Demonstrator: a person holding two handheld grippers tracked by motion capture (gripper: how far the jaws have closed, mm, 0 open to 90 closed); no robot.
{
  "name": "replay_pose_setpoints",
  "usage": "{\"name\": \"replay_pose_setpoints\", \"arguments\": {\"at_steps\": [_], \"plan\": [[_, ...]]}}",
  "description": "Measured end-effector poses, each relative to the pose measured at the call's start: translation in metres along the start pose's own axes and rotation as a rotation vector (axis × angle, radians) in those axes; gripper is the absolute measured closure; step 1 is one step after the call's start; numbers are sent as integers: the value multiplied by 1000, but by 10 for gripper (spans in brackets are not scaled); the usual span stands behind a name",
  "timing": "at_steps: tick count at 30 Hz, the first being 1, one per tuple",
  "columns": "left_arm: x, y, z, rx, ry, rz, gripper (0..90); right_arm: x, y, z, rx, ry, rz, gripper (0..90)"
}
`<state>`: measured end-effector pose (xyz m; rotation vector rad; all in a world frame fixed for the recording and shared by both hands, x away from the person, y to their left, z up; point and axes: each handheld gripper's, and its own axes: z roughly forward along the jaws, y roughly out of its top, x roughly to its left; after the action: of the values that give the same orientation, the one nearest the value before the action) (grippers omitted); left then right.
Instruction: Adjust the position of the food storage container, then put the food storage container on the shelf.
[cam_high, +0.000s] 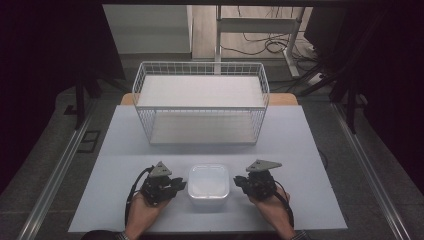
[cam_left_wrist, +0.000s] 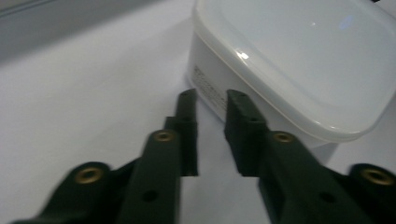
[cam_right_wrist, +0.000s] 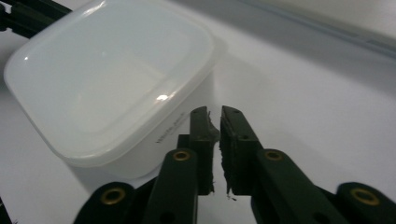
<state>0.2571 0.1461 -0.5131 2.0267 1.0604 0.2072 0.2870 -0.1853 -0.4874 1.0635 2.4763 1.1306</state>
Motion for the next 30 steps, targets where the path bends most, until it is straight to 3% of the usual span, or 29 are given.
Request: {"name": "replay_pose_setpoints", "arguments": {"at_steps": [1, 5, 6, 9, 13, 17, 22, 30], "plan": [[2, -2, -3, 0, 5, 0, 649, -2, -1, -3, -11, -7, -5, 783], [5, -9, -7, 10, 10, 4, 472, -7, -7, -13, -34, -38, -20, 667], [5, -10, -9, 10, 8, 5, 408, -8, -9, -16, -39, -35, -26, 603], [6, -14, -13, 13, 6, 9, 335, -8, -11, -18, -42, -45, -37, 526], [11, -19, -17, 6, 16, -23, 218, -7, -15, -20, -48, -28, -45, 349], [17, -22, -20, 8, 13, -60, 170, -4, -18, -17, -42, -27, -102, 199], [22, -25, -21, 14, 6, -94, 153, -2, -21, -9, -1, -39, -136, 127], [23, -23, -23, -15, -61, -109, 73, -5, -21, -10, -15, -37, -113, 92]]}}
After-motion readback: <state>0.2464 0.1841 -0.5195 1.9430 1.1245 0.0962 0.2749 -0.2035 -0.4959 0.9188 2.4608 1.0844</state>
